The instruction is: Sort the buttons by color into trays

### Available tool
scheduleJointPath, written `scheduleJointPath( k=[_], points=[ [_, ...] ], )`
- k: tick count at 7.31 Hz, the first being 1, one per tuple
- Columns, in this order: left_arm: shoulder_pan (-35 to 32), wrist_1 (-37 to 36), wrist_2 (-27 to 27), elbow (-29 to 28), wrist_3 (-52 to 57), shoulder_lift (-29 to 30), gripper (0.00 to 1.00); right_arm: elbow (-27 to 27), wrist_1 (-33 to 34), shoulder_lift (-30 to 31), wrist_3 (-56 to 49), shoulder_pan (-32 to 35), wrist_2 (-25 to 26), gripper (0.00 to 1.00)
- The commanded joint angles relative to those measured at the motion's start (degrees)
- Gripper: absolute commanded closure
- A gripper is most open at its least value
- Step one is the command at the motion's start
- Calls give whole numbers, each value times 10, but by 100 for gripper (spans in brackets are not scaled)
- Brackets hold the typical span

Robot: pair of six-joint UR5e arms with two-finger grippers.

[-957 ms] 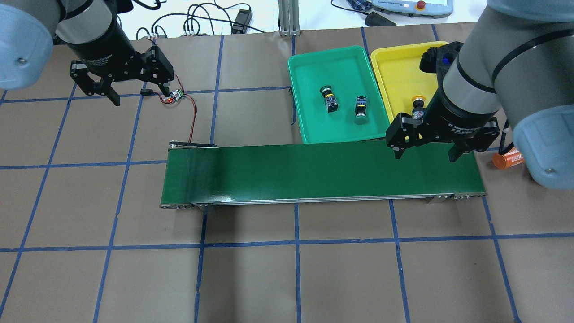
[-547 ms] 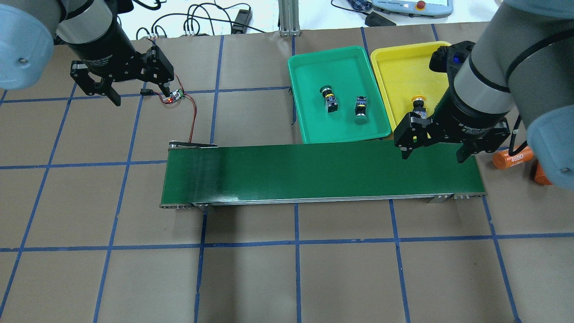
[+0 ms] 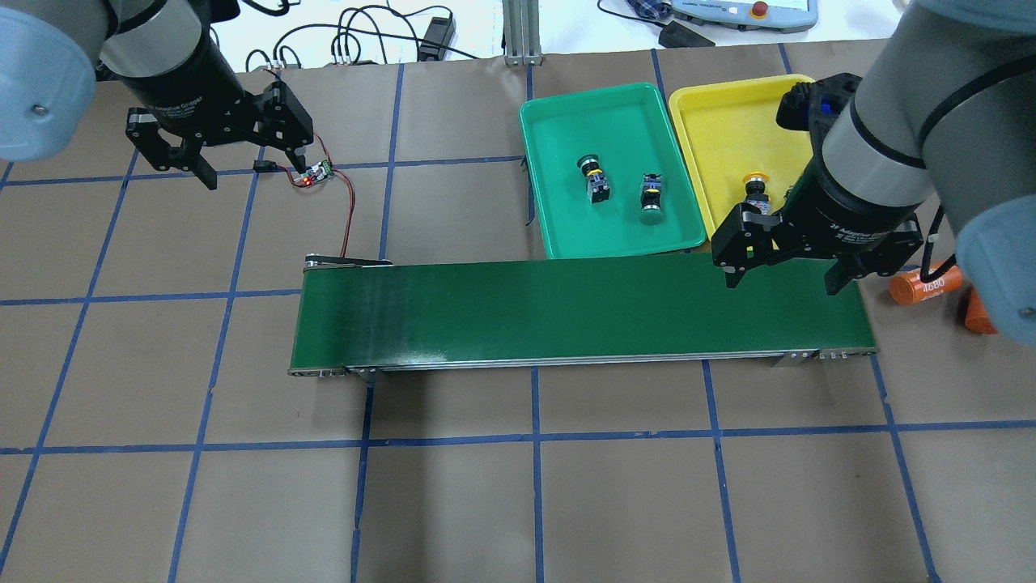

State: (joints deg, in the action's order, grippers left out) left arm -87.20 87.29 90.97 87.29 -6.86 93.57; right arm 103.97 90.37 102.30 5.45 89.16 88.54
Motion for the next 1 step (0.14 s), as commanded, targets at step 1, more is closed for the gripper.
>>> scheduleJointPath(
  k=[1],
  points=[
    [-1, 0, 0, 1, 0, -1, 0, 1, 1, 0, 0, 1, -1, 0]
  ],
)
